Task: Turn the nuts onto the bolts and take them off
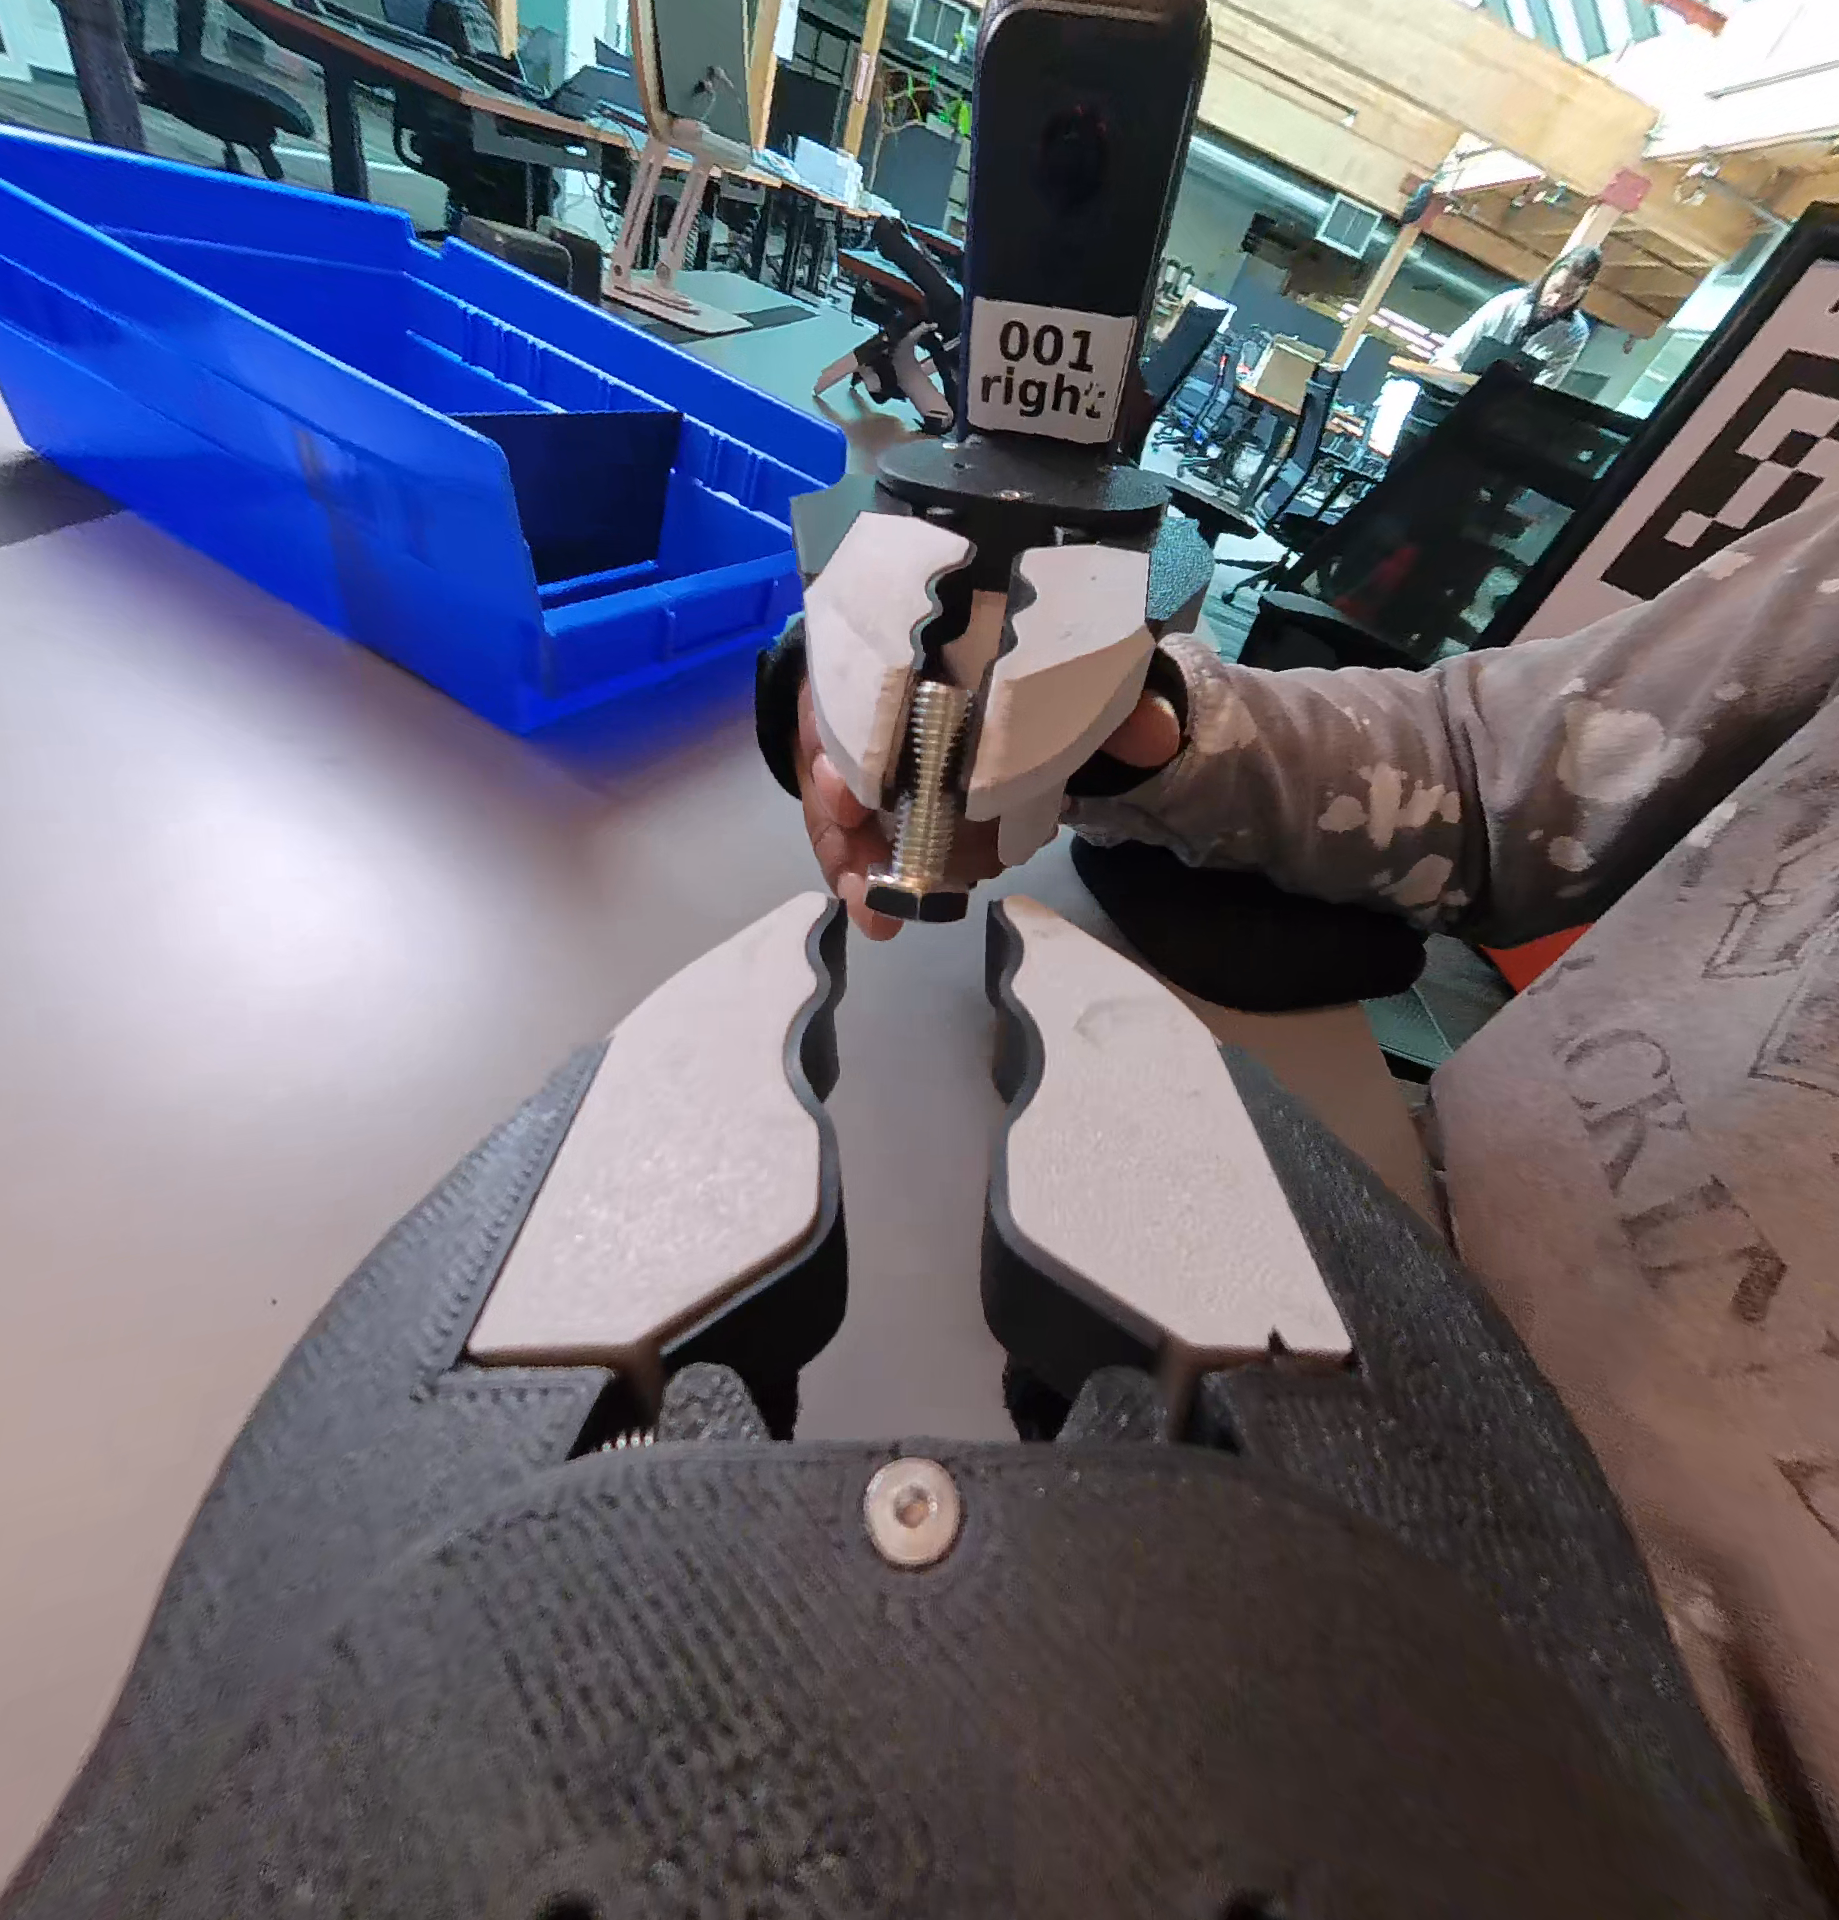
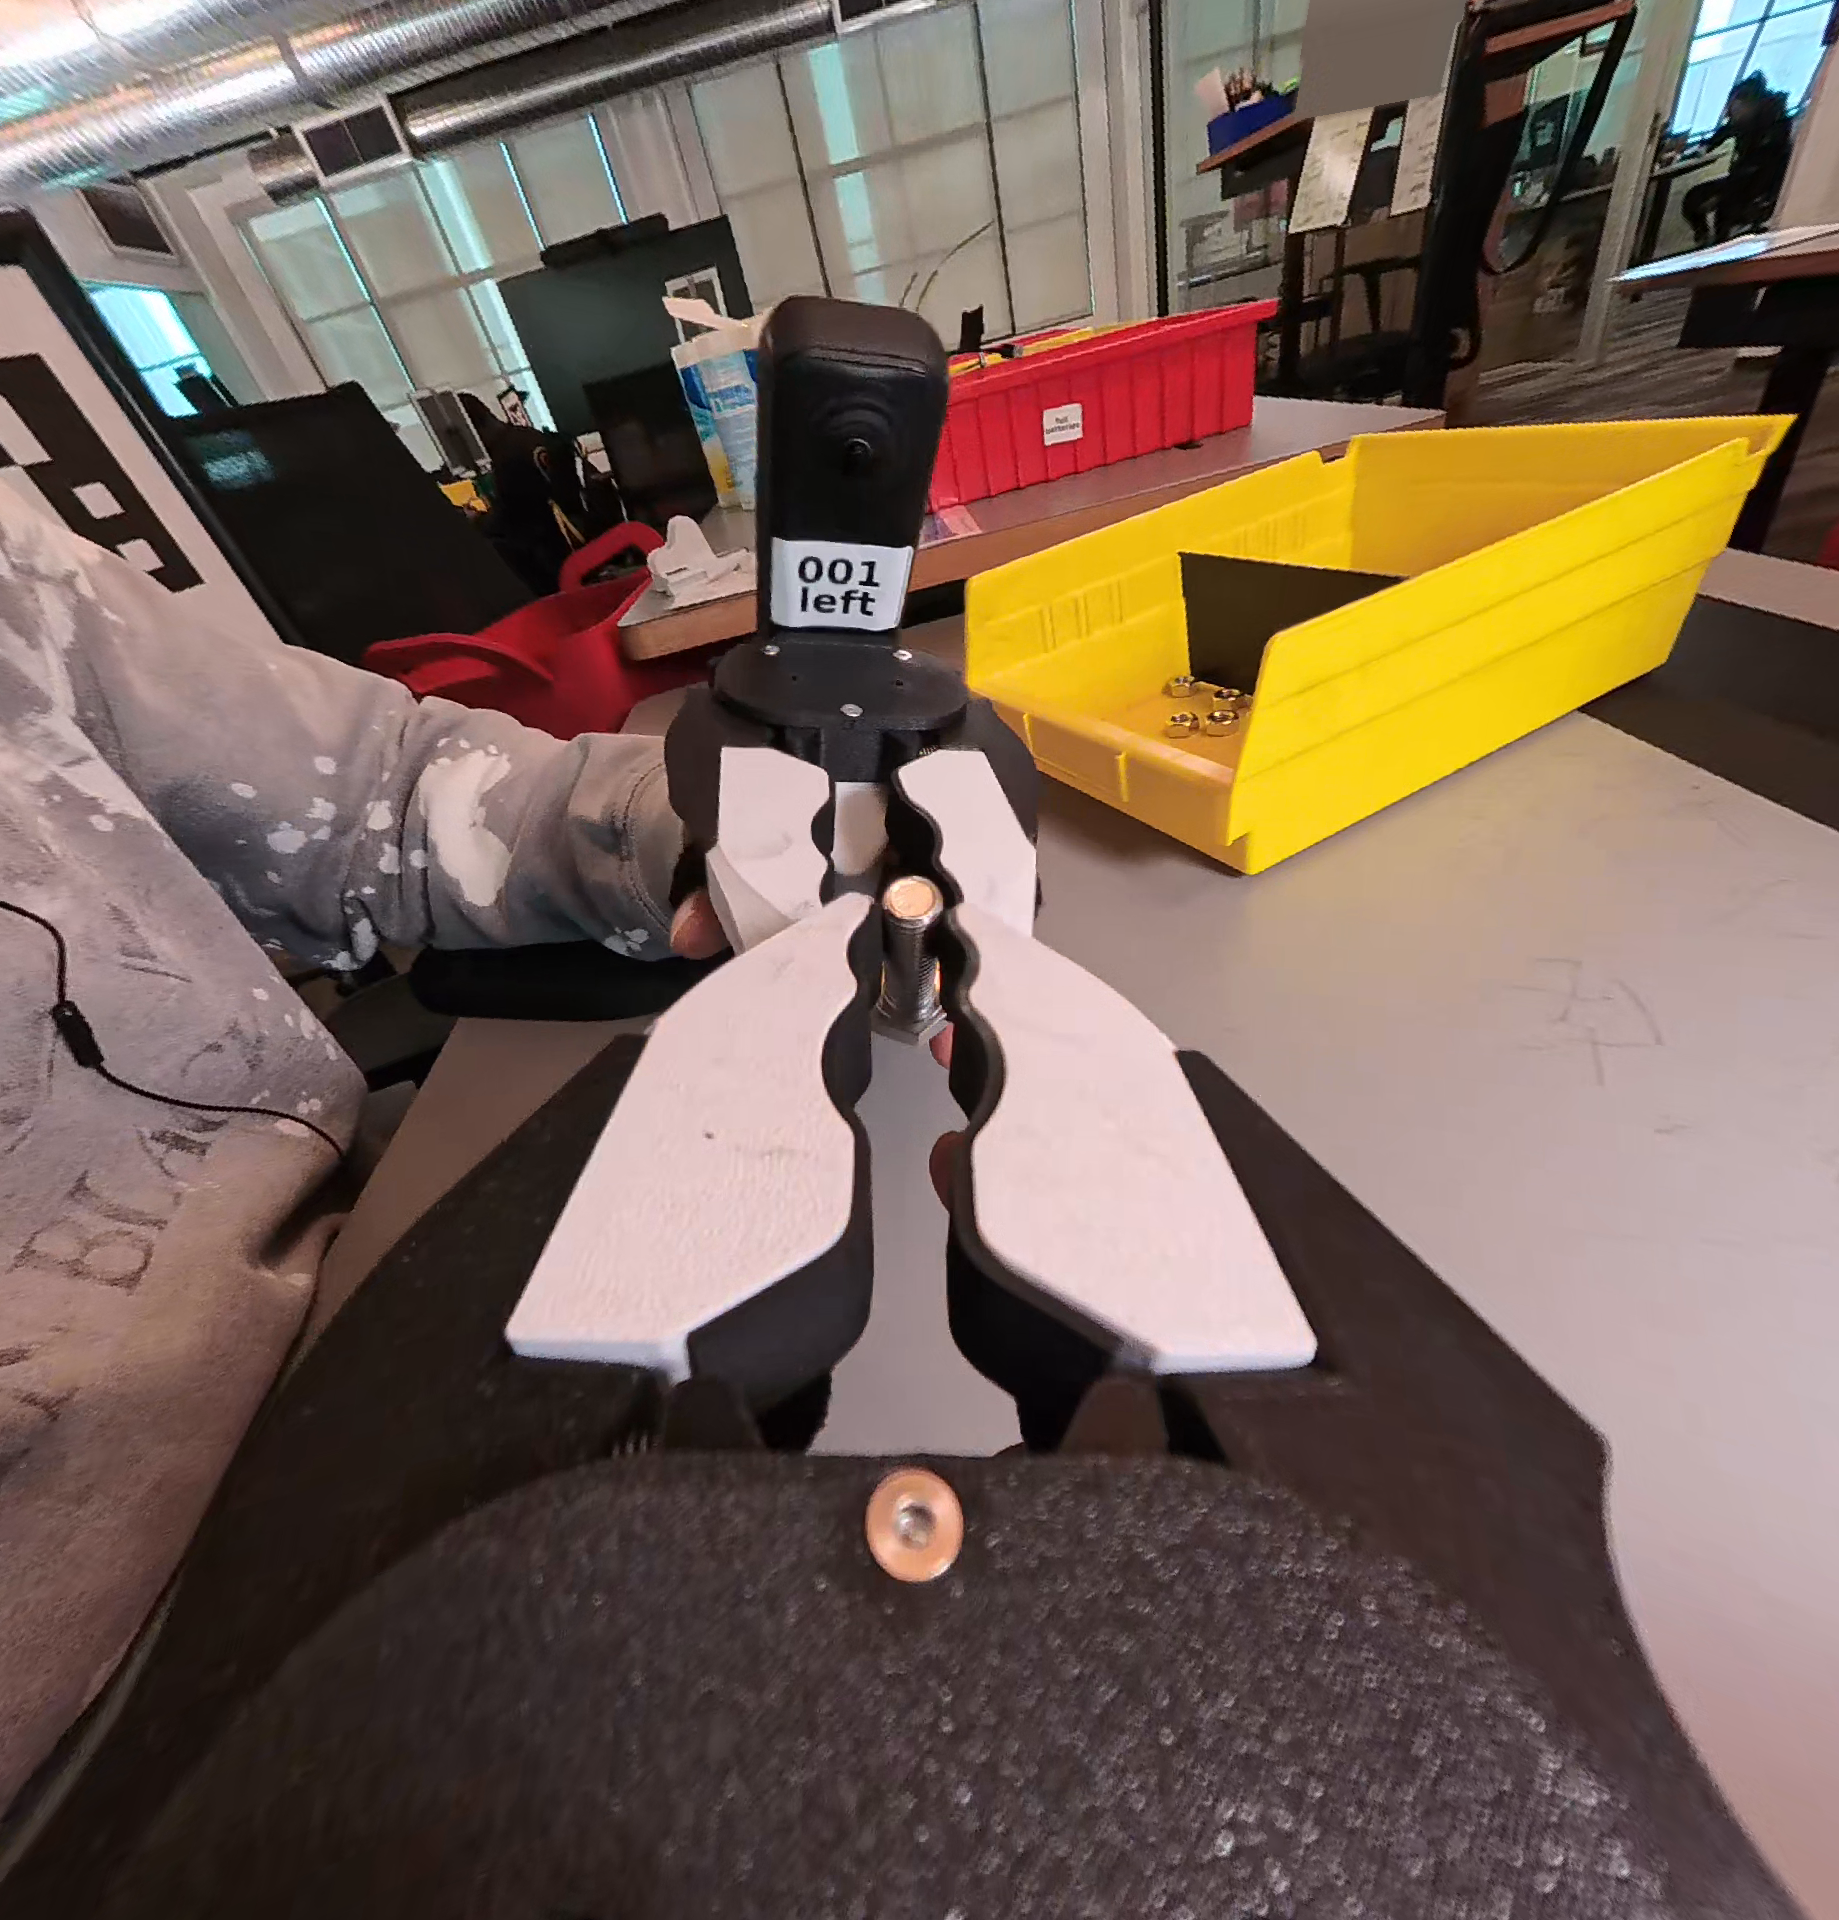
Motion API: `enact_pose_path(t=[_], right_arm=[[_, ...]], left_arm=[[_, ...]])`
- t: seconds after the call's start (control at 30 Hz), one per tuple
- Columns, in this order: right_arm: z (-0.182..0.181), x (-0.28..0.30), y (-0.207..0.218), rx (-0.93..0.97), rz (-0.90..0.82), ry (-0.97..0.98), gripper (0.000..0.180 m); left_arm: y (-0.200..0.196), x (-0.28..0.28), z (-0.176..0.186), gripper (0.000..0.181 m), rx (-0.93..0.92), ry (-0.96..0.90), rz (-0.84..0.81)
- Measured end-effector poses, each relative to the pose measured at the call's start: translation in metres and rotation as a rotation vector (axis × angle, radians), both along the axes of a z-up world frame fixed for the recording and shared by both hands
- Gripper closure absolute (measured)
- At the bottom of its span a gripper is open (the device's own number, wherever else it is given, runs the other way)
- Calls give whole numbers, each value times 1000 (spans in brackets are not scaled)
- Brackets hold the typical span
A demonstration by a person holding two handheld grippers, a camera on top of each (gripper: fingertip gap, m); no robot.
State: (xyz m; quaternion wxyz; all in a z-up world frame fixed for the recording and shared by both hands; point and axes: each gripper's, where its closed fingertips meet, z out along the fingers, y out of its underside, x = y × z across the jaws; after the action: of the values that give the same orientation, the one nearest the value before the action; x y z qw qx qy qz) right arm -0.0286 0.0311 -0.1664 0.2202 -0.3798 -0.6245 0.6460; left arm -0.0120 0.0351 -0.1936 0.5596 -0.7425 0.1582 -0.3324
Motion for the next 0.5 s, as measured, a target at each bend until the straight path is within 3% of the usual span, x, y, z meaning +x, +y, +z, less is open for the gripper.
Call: enact_pose_path(t=[0.5], right_arm=[[1,0,-1,20,-23,1,170]], left_arm=[[2,0,5,162,69,16,47]])
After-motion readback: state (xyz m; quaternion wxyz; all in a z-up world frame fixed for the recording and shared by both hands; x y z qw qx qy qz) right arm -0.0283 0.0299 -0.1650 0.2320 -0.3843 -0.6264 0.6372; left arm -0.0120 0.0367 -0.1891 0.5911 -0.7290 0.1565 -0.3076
